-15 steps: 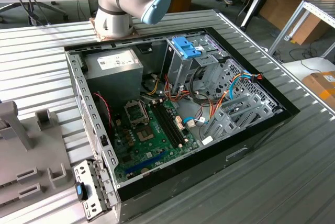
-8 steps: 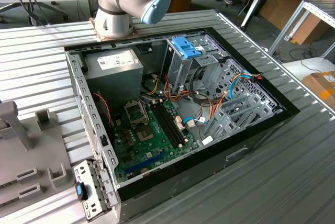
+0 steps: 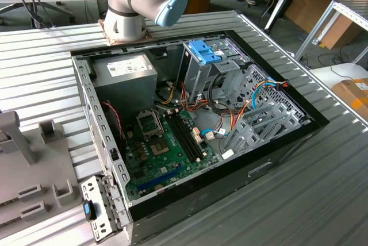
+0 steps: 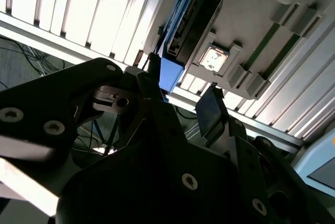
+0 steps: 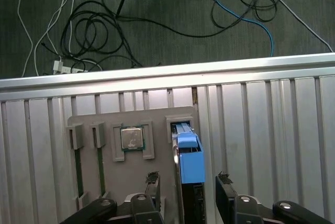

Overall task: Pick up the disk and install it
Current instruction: 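Pick up the disk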

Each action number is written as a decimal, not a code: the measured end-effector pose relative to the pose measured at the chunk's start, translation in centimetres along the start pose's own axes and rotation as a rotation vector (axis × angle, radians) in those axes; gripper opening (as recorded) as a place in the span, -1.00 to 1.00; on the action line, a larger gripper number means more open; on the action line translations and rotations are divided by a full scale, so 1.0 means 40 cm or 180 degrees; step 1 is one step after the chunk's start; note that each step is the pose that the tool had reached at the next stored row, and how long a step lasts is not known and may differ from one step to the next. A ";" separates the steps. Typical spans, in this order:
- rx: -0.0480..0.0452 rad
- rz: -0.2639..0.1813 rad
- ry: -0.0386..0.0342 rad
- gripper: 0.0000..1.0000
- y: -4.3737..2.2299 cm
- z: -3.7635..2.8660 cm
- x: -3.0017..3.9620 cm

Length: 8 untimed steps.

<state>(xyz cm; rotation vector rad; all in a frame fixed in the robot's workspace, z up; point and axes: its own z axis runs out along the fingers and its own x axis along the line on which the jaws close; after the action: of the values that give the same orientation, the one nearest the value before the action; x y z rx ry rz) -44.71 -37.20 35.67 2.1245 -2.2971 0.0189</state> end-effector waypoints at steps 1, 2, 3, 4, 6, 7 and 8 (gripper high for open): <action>0.0000 0.0000 0.0000 0.08 0.000 0.000 0.000; 0.0001 0.0000 0.0000 0.08 0.000 0.001 0.000; 0.0001 0.0000 0.0000 0.08 0.000 0.001 0.000; 0.0001 0.0000 -0.0004 0.08 0.000 0.001 0.000; -0.0003 -0.0017 -0.0056 0.08 0.000 0.008 0.000; -0.0004 -0.0130 -0.0075 0.08 0.001 0.045 -0.001; -0.0005 -0.0140 -0.0087 0.08 0.021 0.058 0.001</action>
<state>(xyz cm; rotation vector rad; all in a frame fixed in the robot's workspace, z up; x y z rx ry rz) -45.55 -37.21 33.36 2.1876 -2.2634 -0.0124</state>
